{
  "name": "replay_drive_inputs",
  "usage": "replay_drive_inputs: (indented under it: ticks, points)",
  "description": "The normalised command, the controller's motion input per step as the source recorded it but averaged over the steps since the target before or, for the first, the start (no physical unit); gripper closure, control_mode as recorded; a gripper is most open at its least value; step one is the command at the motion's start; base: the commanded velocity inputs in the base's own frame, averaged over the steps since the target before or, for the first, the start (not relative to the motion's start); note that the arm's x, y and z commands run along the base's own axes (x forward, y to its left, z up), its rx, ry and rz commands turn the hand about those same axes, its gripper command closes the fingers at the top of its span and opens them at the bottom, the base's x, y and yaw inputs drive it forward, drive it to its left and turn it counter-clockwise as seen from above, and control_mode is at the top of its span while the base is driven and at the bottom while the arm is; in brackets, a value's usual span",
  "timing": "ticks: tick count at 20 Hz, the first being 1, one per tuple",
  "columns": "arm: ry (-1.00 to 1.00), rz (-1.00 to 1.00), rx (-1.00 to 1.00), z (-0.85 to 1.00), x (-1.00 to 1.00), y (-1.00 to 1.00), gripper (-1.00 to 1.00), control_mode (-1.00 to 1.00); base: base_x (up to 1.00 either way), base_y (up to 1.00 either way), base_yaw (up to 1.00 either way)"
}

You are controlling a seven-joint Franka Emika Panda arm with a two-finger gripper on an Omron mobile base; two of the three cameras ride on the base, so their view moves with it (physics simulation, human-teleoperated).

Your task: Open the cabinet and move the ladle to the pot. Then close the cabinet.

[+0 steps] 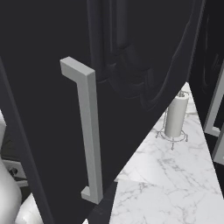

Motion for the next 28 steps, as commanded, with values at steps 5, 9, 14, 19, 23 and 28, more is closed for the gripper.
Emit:
replay_drive_inputs:
  ticks: [5, 9, 14, 19, 23, 28]
  points:
    - [0.0, 0.16, 0.03, 0.0, 0.08, -0.1, -1.0, -1.0, 0.0, 0.0, 0.0]
    - [0.0, 0.13, 0.01, -0.01, 0.05, -0.01, -1.0, -1.0, 0.0, 0.0, 0.0]
    - [-0.02, 0.11, 0.0, 0.0, 0.06, 0.0, -1.0, -1.0, 0.0, 0.0, 0.0]
    - [0.0, 0.07, 0.0, 0.0, 0.16, 0.0, -1.0, -1.0, 0.0, 0.0, 0.0]
    - [-0.01, 0.06, 0.0, 0.0, 0.19, 0.01, -1.0, -1.0, 0.0, 0.0, 0.0]
    - [-0.12, 0.05, 0.0, 0.0, 0.14, 0.15, -1.0, -1.0, 0.0, 0.0, 0.0]
